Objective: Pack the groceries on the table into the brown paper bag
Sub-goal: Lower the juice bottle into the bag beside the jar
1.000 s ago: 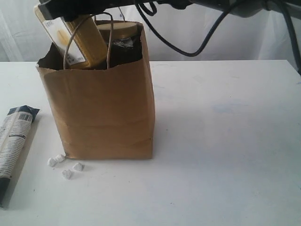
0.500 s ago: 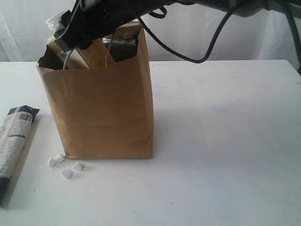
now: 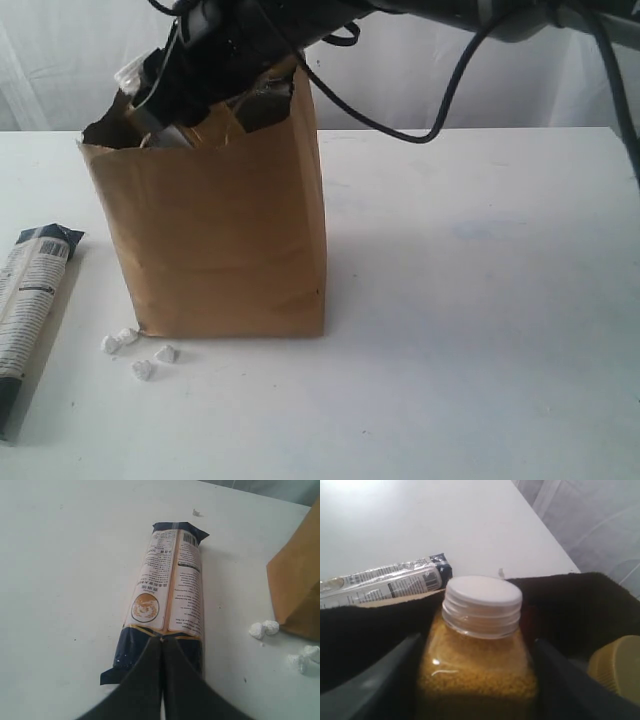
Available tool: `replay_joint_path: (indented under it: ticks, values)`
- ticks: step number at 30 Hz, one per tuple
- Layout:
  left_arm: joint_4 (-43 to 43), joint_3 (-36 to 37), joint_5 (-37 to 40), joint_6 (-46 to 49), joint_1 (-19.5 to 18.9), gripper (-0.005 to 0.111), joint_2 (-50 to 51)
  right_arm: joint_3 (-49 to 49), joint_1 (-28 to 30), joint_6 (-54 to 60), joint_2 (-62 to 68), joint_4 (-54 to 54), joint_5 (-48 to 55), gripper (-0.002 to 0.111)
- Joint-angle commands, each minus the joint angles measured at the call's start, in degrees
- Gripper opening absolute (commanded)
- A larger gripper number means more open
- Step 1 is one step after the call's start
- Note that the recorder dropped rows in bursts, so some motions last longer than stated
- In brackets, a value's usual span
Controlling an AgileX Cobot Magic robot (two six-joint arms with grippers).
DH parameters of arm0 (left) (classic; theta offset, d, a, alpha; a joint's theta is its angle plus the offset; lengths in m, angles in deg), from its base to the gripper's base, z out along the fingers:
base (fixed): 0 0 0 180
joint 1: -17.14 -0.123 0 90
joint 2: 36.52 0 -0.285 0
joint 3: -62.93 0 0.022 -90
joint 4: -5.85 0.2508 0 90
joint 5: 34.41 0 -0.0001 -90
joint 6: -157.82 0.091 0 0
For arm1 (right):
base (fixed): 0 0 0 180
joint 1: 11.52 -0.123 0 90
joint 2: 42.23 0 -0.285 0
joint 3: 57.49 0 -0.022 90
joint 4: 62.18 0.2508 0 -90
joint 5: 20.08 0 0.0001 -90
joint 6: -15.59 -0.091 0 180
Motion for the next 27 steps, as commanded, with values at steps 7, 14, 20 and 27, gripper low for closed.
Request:
replay_joint_path:
  ticks: [7,14,20,27]
  values:
    - [-0.1,0.2,0.0,-0.1,0.3,0.0,-0.3,-0.8,0.1,0.4,0.4,-1.2,-1.0,0.064]
    - [-0.1,0.2,0.0,-0.1,0.3,0.0,-0.3,-0.8,0.1,0.4,0.4,-2.1,-0.3,0.071]
    - [-0.1,0.2,0.0,-0.1,0.3,0.0,-0.3,-0.8,0.1,0.4,0.4,-2.1,3.1,0.071]
    - [-0.1,0.2,0.0,-0.1,0.3,0.0,-0.3,-0.8,0.1,0.4,0.4,-2.1,3.7,0.071]
